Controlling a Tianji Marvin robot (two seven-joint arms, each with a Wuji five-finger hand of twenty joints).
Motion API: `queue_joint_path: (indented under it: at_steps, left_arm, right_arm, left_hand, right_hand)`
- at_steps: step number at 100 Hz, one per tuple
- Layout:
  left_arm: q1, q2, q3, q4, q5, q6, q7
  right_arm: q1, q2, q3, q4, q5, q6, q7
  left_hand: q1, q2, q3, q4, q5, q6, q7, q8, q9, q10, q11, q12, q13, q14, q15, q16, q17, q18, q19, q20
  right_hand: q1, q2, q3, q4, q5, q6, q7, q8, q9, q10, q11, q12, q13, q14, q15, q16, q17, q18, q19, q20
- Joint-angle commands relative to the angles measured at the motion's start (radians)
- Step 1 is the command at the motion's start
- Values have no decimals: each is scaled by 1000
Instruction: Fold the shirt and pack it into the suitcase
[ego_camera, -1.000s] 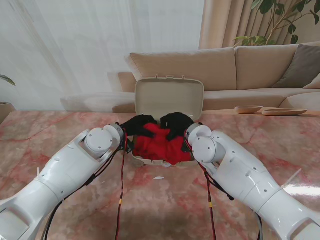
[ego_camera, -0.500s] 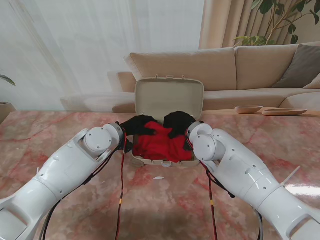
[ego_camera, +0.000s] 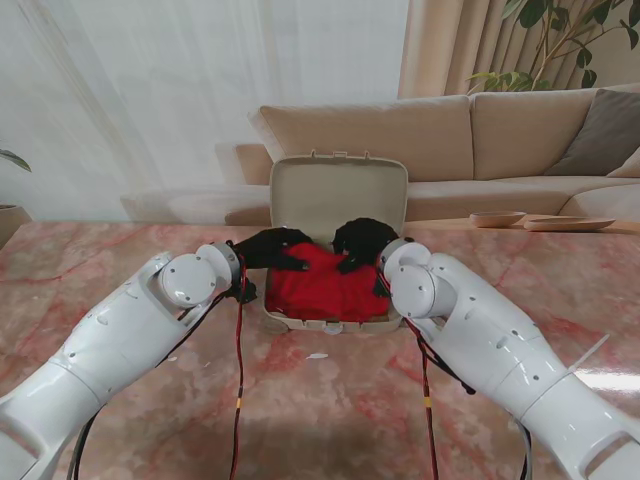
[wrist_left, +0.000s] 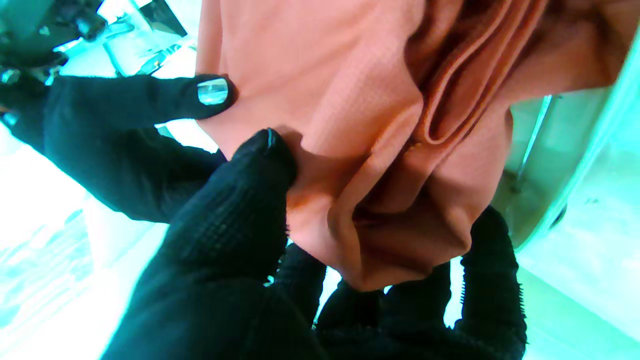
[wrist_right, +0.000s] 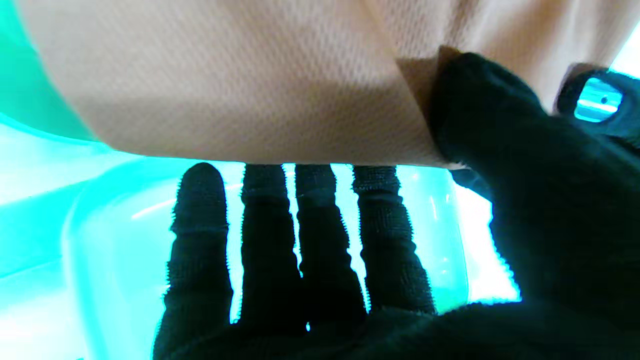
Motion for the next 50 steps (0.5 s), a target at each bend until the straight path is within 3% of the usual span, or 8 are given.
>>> queue_joint_path:
  at_steps: [1,50]
  left_arm:
    - [3,10,-4,-13,3,-7,6]
    - [17,42,-36,-63,135,-18,17]
  right_arm:
    - [-5,5,7,-10,-4,12,15]
    - [-11,14,13,-18,-21,26,37]
  left_hand:
    - [-29,30,-27,21,-27,3,-13,-8,-37,9,-19,-13,-23,16,-22,-15,-19,-5,-17,-16]
    - [-44,34,-65,20,-44,-3,-55,-20,-75,13,-47,-27,-69,20,-53,-44,-54,-2,-59,-43]
  right_hand:
    - [-19,-19,16,27,-21,6,-12,14,-27,18,-8,-18,-25,9,3,-19,-16,12,36,-23]
    - [-13,-16,13,28,-16,6,-27,19,-22,16,-15,-19,-37,11,4,-22,-26,17,53,-61]
